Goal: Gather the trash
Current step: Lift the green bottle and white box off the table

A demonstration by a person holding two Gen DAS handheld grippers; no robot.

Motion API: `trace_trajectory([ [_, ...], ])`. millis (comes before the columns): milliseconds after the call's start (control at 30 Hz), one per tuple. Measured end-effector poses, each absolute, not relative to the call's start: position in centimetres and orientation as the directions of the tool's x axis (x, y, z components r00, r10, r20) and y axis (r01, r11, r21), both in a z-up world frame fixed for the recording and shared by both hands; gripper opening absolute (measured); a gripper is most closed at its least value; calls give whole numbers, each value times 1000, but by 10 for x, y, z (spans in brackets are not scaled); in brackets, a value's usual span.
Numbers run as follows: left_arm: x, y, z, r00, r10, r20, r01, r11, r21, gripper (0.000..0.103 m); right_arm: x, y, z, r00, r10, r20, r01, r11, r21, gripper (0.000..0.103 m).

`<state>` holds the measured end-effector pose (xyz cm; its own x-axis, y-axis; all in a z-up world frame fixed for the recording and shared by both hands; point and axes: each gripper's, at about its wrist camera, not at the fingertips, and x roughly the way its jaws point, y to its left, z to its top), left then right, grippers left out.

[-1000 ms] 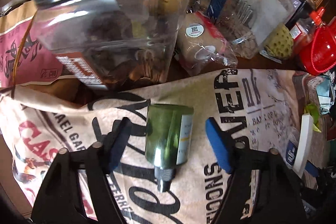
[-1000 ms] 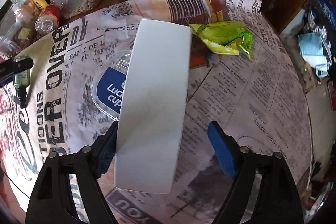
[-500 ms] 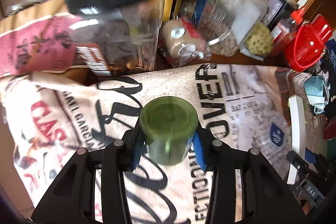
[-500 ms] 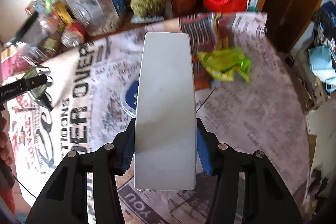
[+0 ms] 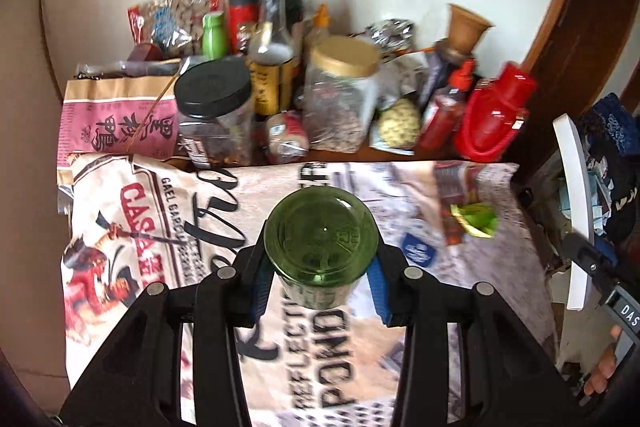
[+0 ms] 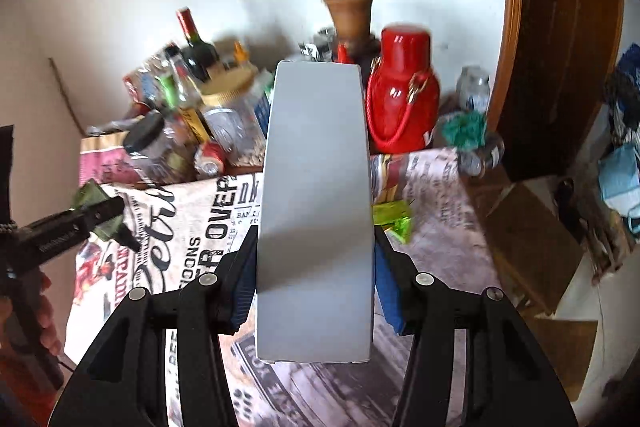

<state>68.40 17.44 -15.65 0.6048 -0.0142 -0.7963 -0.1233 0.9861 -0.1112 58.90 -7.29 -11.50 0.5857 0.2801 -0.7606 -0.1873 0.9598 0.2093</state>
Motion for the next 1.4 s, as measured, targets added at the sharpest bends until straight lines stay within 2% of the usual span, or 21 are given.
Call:
trace_trajectory([
  [367, 588, 71, -104, 686, 3, -728, -147, 980, -134, 41, 526, -135, -75, 632, 362, -685, -316, 928, 199, 48],
  [667, 525, 32, -62, 743, 3, -669, -119, 985, -128, 41, 480, -168, -43, 673, 386, -631, -333, 920, 207, 48],
  [1100, 420, 45, -23, 828, -80, -555, -2, 989, -145, 41, 376, -147, -15, 758, 332, -562, -272, 943, 190, 48],
  [1400, 311, 87, -36, 807, -115, -579, 22, 986, -165, 41, 280, -120, -24, 750, 332, -572, -253, 943, 215, 48],
])
